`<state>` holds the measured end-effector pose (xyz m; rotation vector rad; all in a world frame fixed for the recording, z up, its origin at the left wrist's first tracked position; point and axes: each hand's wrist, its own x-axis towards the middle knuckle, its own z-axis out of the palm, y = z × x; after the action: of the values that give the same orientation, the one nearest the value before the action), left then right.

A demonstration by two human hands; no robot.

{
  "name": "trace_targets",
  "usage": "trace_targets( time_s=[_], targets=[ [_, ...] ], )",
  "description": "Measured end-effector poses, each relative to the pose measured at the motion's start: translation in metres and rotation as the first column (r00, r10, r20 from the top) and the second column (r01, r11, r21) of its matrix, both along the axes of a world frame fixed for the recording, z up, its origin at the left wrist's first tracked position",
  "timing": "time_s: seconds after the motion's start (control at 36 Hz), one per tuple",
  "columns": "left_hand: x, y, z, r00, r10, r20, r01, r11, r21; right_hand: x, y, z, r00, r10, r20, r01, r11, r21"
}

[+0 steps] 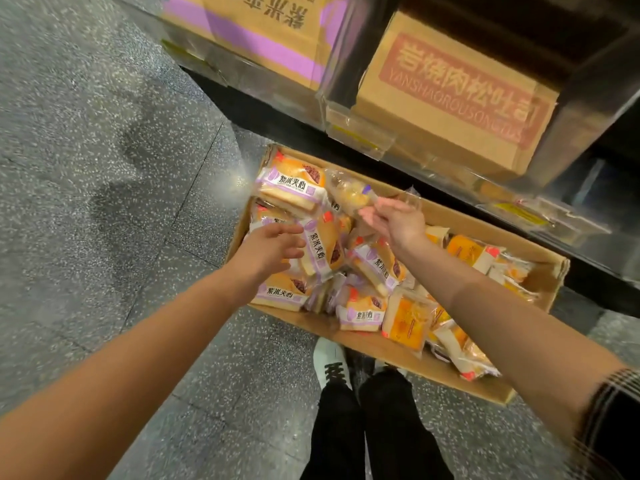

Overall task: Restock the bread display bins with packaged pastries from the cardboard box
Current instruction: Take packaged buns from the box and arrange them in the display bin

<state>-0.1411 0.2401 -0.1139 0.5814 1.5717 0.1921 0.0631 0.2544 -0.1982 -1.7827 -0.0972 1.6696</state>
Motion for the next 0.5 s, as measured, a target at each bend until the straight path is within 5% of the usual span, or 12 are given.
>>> trace_targets(
  time_s=[0.14,0.22,0.33,0.5],
  targets=[
    [0.008,-0.003,-0.001,0.977,0.195,0.082,-0.183,0.974,-0.134,-0.007,-0.03,0.027,0.947,0.287,0.143,-0.31,0.934,0.176],
    [0.016,-0.008,-0.005,0.973,0.226,0.058,-0.212,0.96,-0.184,-0.011,-0.034,0.032,0.957,0.232,0.172,-0.252,0.963,0.1],
    [0.023,-0.01,-0.015,0.961,0.277,0.023,-0.266,0.942,-0.205,-0.011,-0.013,0.014,0.979,0.201,-0.02,-0.202,0.977,-0.071],
    [0.027,-0.016,-0.029,0.959,0.281,0.025,-0.268,0.935,-0.23,-0.004,0.013,-0.021,0.993,0.12,-0.004,-0.12,0.991,-0.053]
  ],
)
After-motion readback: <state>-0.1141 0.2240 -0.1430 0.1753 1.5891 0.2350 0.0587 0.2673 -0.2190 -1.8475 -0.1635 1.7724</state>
